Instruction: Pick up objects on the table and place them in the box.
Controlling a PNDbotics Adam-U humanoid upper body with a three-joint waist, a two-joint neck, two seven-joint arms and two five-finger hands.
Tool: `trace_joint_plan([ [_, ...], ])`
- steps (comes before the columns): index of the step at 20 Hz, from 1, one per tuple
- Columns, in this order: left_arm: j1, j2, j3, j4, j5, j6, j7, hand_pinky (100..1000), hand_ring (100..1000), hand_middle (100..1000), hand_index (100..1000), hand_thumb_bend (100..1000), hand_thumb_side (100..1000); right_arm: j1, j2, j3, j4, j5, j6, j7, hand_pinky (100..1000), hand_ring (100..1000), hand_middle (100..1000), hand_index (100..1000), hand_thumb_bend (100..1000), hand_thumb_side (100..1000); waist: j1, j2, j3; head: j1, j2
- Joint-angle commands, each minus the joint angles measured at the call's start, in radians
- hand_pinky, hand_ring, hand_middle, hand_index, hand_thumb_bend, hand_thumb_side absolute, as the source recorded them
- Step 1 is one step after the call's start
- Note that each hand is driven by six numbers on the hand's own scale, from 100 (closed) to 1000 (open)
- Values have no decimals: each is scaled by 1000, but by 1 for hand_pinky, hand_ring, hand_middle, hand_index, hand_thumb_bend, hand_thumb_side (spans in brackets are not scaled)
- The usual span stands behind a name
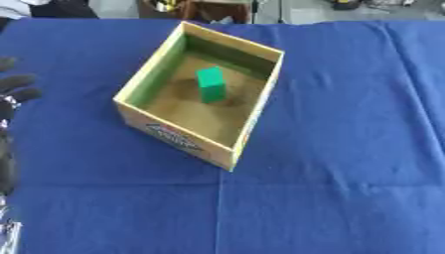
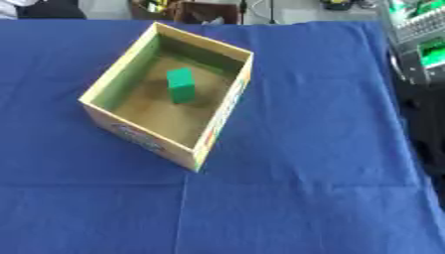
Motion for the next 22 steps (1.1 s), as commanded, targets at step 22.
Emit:
trace_joint_plan([
  [22,-7,8,29,-17,-16,-10,27,681,691,715,849,100,1000,433,29,-100,-84,-327,-295,-525,903,784,756,883,100,984,8,-9,-35,34,-4],
])
